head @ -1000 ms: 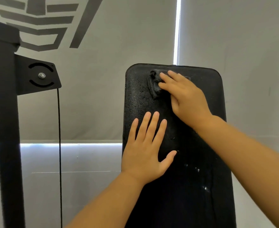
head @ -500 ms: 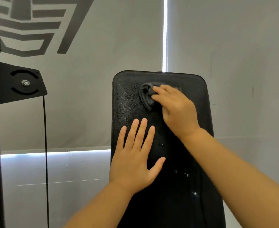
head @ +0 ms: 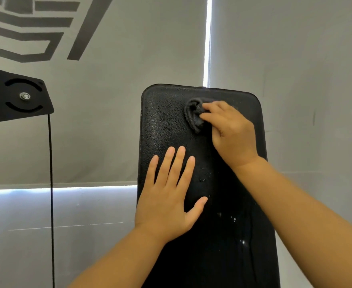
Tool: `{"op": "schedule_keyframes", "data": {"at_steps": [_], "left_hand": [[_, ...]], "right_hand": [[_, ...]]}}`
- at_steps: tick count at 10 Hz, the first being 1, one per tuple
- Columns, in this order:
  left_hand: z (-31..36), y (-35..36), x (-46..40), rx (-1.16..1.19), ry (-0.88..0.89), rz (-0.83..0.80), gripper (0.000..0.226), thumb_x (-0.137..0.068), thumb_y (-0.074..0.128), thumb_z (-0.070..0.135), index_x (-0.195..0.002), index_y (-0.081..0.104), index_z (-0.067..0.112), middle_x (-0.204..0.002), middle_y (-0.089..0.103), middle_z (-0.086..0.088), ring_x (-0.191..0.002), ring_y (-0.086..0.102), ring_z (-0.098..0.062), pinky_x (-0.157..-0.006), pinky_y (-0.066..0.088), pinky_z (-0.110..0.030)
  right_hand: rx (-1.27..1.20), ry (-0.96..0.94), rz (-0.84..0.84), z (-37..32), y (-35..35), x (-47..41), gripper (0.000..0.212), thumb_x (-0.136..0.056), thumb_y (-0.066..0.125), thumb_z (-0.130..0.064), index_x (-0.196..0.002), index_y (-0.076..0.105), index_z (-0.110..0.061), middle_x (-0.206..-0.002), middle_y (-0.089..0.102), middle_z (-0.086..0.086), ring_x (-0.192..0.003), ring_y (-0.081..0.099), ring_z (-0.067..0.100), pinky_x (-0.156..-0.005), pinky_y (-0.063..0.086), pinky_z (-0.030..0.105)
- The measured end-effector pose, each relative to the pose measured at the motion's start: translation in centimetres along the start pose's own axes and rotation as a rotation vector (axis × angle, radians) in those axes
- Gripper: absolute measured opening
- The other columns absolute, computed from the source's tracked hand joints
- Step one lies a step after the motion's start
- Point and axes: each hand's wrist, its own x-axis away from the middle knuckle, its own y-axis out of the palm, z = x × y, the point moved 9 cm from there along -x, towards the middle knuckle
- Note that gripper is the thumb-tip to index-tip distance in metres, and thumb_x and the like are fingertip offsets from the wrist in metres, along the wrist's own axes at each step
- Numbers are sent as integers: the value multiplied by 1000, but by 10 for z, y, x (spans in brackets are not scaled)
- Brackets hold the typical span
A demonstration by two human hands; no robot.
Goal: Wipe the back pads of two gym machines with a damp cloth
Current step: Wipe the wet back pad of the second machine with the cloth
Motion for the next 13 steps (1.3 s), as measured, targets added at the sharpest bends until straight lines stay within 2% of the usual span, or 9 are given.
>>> {"op": "schedule_keyframes", "data": {"at_steps": [1, 2, 4, 6, 7, 8, 10, 11, 13], "left_hand": [[0, 0, 0, -3, -2, 3, 79, -86, 43, 60, -146, 36, 10, -156, 22, -15, -145, 17, -32, -114, 17, -53], [1, 0, 0, 0, 2, 7, 78, -86, 44, 60, -145, 37, 9, -155, 23, -15, -144, 18, -32, -114, 17, -53], [0, -2, 0, 22, 6, 30, 78, -85, 46, 59, -144, 39, 9, -155, 25, -15, -144, 20, -32, -114, 17, -53], [1, -2, 0, 21, 5, 16, 78, -86, 43, 59, -145, 38, 9, -155, 24, -15, -144, 20, -32, -114, 18, -53], [0, -2, 0, 14, 3, 9, 78, -86, 42, 60, -146, 37, 9, -155, 24, -15, -144, 19, -32, -114, 17, -53], [1, -2, 0, 17, 6, 6, 78, -86, 42, 60, -145, 37, 9, -155, 24, -15, -144, 19, -32, -114, 17, -54], [1, -2, 0, 30, 11, 15, 78, -85, 43, 59, -144, 39, 9, -154, 26, -16, -143, 21, -32, -114, 18, -54], [1, -2, -1, 30, 8, 13, 78, -85, 43, 59, -144, 39, 9, -154, 25, -15, -144, 20, -32, -114, 17, -53], [0, -1, 0, 20, 5, 6, 78, -86, 43, 59, -145, 38, 9, -155, 24, -15, -144, 20, -32, -114, 18, -54]], "right_hand": [[79, -124, 3, -6, -8, 21, 27, -90, 47, 2, -100, 72, -4, -113, 68, 11, -107, 63, 29, -92, 49, 36], [136, -209, 25, -3, -9, 8, 27, -87, 49, 3, -94, 74, -5, -108, 70, 10, -102, 66, 29, -87, 50, 33], [51, 53, 69, 33, -6, -35, 35, -73, 42, -6, -86, 75, -8, -102, 72, 9, -86, 69, 26, -70, 50, 31], [22, 63, 10, 16, -12, 1, 31, -76, 48, -5, -93, 74, -8, -110, 69, 4, -105, 64, 22, -77, 52, 31], [62, 27, -45, 13, -14, 18, 26, -82, 59, -16, -104, 71, -7, -120, 65, 7, -116, 58, 26, -93, 50, 38], [160, -34, -39, 13, -12, 15, 23, -88, 59, -18, -104, 72, -8, -119, 66, 9, -113, 60, 31, -92, 51, 44], [183, 127, 75, 51, -16, -20, 23, -81, 57, -11, -95, 75, -11, -109, 70, 8, -91, 69, 27, -65, 56, 35], [157, 196, 70, 58, -12, -22, 23, -79, 60, -9, -97, 74, -11, -109, 70, 9, -89, 69, 28, -67, 56, 36], [200, 58, 74, 32, -25, 10, 26, -85, 52, -12, -97, 74, -9, -109, 70, 6, -97, 68, 23, -63, 54, 27]]}}
